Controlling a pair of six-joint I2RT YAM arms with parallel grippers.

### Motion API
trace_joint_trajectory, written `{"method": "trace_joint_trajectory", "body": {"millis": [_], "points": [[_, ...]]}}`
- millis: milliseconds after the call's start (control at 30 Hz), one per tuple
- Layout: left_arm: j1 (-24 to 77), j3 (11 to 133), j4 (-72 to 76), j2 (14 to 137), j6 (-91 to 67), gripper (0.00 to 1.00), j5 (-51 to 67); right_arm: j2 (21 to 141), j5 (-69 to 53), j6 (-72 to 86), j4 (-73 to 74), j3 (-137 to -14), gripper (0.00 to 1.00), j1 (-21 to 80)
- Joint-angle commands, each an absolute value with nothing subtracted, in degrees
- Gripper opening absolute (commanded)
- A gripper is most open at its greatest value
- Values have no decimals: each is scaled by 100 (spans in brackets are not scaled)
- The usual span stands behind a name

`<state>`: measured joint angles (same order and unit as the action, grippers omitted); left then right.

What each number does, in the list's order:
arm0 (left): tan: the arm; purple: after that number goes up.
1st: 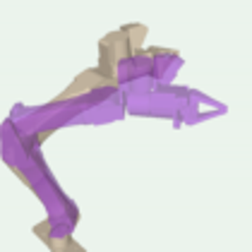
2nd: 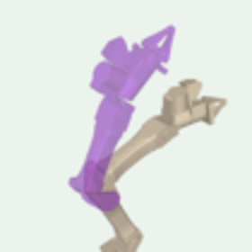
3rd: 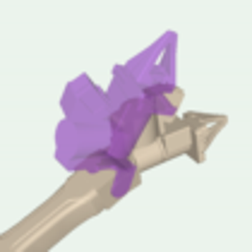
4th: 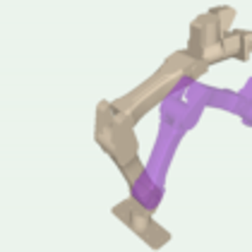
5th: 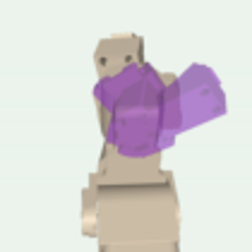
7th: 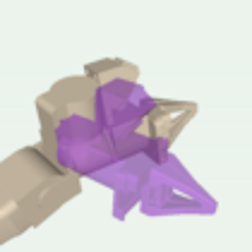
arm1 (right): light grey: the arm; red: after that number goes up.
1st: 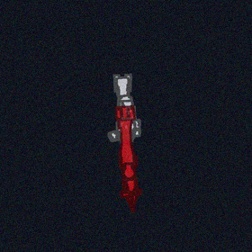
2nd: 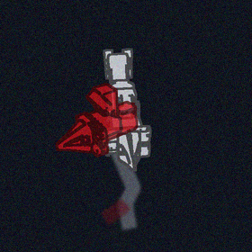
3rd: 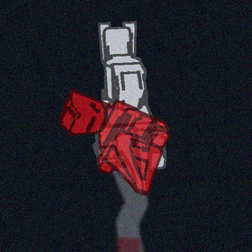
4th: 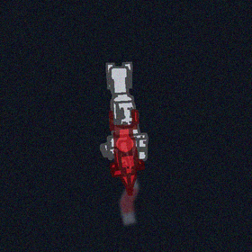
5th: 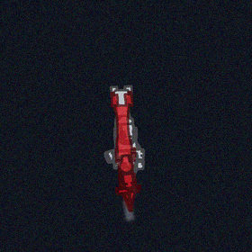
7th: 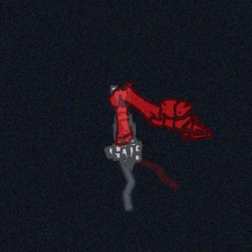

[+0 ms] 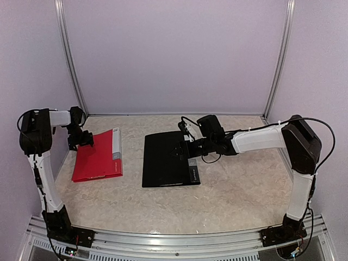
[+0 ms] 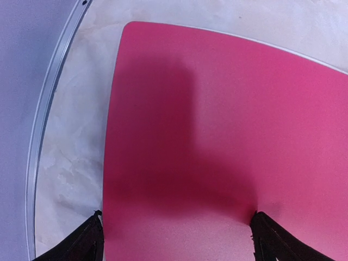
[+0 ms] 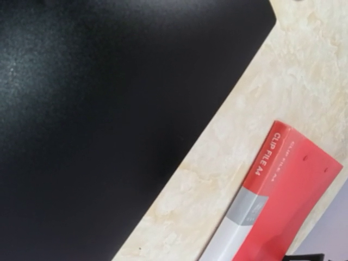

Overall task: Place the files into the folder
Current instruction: Move the folder with files to the center of the board.

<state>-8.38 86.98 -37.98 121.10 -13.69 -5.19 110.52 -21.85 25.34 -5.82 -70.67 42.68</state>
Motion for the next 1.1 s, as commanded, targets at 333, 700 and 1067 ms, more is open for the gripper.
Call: {"method": "trace_joint_trajectory", "body": {"millis": [333, 700, 1067], "points": [[-346, 9106, -4841, 12463, -942, 86, -1088, 11127, -1980, 2522, -244, -7191, 92, 4270], [613, 9128, -5063, 12470, -1083, 85, -521, 11110, -1891, 2548, -158, -7252, 92, 4267], [1820, 9642, -5532, 12962, -1352, 83, -725, 11021, -1747, 2602, -104, -7238, 92, 4289]]}}
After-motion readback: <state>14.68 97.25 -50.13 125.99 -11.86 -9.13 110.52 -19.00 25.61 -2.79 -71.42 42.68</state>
